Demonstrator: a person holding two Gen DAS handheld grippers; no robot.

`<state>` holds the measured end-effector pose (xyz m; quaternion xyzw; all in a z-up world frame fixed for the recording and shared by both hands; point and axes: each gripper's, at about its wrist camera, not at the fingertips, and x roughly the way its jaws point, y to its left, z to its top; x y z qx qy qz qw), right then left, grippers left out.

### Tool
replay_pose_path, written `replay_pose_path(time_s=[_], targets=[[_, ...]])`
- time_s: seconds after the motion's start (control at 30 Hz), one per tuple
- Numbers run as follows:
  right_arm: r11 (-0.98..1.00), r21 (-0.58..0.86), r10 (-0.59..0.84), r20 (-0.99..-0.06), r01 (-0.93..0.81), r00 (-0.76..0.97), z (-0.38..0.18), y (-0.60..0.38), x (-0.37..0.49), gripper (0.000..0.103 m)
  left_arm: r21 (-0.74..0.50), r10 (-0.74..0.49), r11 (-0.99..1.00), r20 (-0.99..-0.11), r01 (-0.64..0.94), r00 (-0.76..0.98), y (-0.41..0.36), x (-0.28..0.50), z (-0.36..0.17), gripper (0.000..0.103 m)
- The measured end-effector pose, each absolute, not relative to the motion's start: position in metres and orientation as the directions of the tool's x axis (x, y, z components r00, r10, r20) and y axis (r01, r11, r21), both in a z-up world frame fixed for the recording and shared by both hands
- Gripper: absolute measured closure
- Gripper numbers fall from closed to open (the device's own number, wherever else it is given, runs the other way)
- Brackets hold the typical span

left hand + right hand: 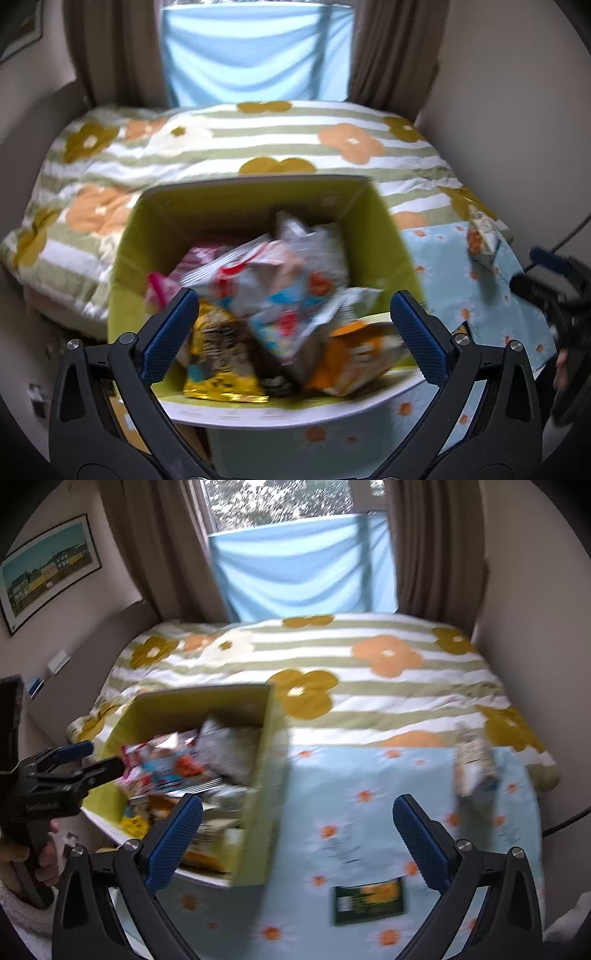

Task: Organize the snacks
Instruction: 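Move both grippers back to the last snacks on the cloth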

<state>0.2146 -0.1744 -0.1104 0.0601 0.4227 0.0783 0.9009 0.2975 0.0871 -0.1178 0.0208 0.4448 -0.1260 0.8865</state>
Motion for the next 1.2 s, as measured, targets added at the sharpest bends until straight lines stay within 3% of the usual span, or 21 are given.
replay_pose_path(time_s=[0.53,0.83,1.2], targets=[[0.986,0.062,0.152,-0.728,-0.156,0.668,-0.111,-0.349,0.233,0.000,-0.061,-0.206,0.961,-0.811,0.270,0.547,-0.095,0.262,-0.128,0.000],[0.937,-0.004,0.209,-0.795,-0.350,0.569,-0.179,-0.388,0.265,0.000,-0.049,-0.179,0.958,-0.869,0.281,0.461,-0.157,0.256,-0.177,0.000],[0.822,-0.122,0.197,-0.856,-0.557,0.478,-0.265,-0.383,0.315,0.000,-0.030,-0.148,0.938,-0.936,0.344,0.321,-0.177,0.263,-0.245,0.001]])
